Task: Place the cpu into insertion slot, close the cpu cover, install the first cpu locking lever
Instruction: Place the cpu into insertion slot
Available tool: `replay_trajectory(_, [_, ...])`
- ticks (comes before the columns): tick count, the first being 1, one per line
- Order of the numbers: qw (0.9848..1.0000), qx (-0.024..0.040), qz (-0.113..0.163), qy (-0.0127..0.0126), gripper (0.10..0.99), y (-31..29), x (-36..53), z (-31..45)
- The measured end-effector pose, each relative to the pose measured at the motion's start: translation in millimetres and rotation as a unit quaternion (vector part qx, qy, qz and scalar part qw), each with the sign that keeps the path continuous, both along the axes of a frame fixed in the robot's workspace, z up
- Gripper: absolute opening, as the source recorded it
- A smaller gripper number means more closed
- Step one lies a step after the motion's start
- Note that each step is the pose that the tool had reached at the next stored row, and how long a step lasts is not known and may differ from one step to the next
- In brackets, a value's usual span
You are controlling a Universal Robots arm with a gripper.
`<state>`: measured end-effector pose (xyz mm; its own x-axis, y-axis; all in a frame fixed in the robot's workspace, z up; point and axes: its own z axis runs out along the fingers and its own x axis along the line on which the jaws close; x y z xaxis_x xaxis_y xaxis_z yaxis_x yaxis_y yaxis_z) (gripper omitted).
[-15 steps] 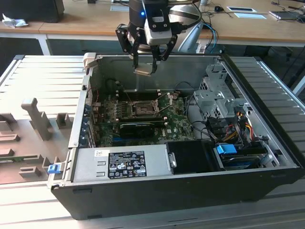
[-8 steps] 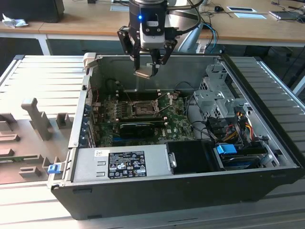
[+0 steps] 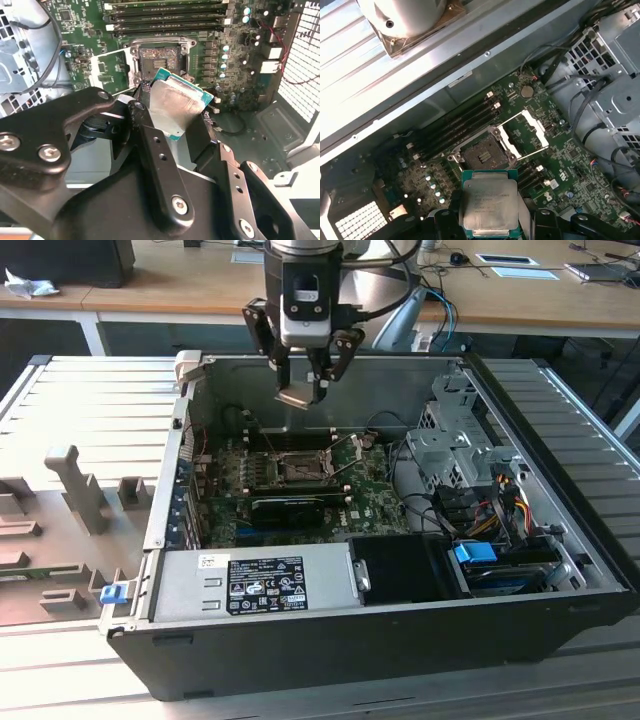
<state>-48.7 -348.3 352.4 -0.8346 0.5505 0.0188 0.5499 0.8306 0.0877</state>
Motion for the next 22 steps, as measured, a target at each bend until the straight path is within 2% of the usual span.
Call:
replay_trajectory(5, [0.9996,0.0000,-0.027,0.0000,0.525,0.0,-0.2,-0.8])
replay_trajectory(7, [0.9990,0.0000,-0.045,0.0000,0.525,0.0,-0.2,-1.2])
replay_trajectory(9, [0.9980,0.0001,-0.063,-0.0001,0.525,0.0,-0.2,-1.6])
replay_trajectory(13, [0.9949,0.0000,-0.101,0.0000,0.525,0.0,-0.7,-3.3])
replay_trajectory(17, [0.9930,0.0001,-0.118,0.0000,0.525,0.0,-1.8,-5.2])
replay_trajectory(20, [0.9929,-0.0003,-0.119,0.0007,0.525,0.0,-1.9,-8.1])
replay_trajectory(21, [0.9929,-0.0008,-0.119,0.0020,0.525,0.0,-1.9,-10.6])
replay_trajectory(22, [0.9925,-0.0012,-0.122,0.0023,0.525,0.0,-1.9,-11.8])
